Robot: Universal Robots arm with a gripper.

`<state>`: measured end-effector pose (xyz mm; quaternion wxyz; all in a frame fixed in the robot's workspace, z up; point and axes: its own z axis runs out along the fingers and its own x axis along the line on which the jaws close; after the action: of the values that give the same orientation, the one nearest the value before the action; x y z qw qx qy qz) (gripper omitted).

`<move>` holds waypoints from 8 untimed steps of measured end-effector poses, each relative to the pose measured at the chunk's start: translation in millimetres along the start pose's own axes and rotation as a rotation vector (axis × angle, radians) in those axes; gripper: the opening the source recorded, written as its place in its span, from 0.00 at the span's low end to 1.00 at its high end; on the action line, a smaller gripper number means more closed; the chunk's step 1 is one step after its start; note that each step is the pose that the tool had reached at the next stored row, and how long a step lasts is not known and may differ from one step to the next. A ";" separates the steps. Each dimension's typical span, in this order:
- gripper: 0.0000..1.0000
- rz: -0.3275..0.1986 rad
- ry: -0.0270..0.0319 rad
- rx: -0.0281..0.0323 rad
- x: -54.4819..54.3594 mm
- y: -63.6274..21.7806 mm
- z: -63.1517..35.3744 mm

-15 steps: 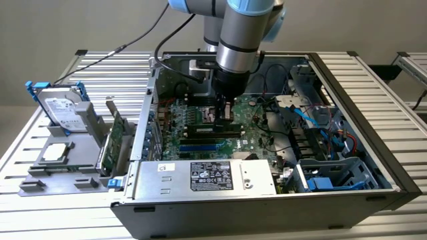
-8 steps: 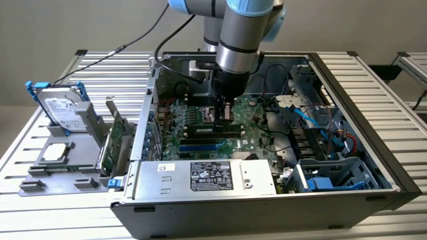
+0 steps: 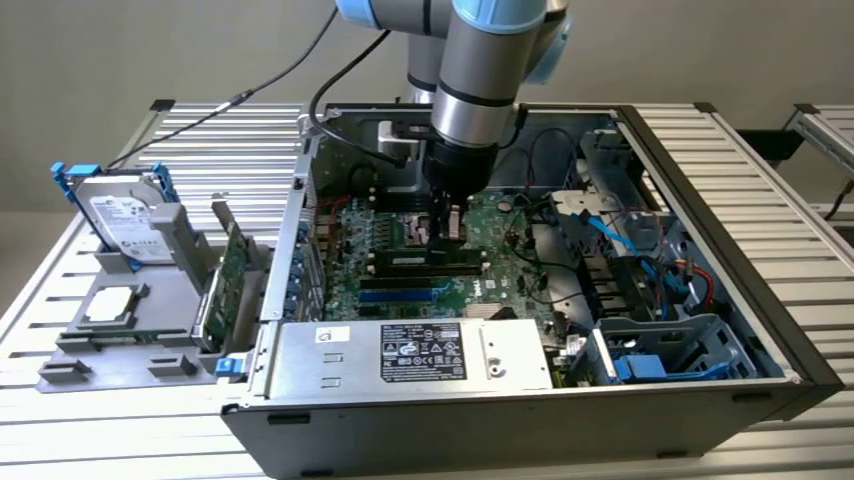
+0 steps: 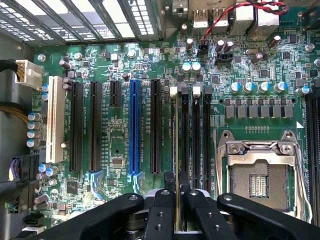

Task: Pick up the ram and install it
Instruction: 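Insert the ram into the slot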

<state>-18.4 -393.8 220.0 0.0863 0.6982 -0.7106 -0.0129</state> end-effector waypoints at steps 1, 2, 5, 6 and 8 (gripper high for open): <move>0.14 0.000 0.0001 0.0000 -0.2 -0.1 0.2; 0.14 0.000 0.0002 0.0000 -0.3 -0.1 0.4; 0.14 0.000 0.0005 -0.0001 -0.5 -0.2 1.5; 0.14 0.000 0.0007 -0.0001 -0.5 -0.3 1.9; 0.14 0.000 0.0010 -0.0001 -0.6 -0.3 2.5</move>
<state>-18.4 -393.4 217.5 0.0868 0.6980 -0.7107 -0.0125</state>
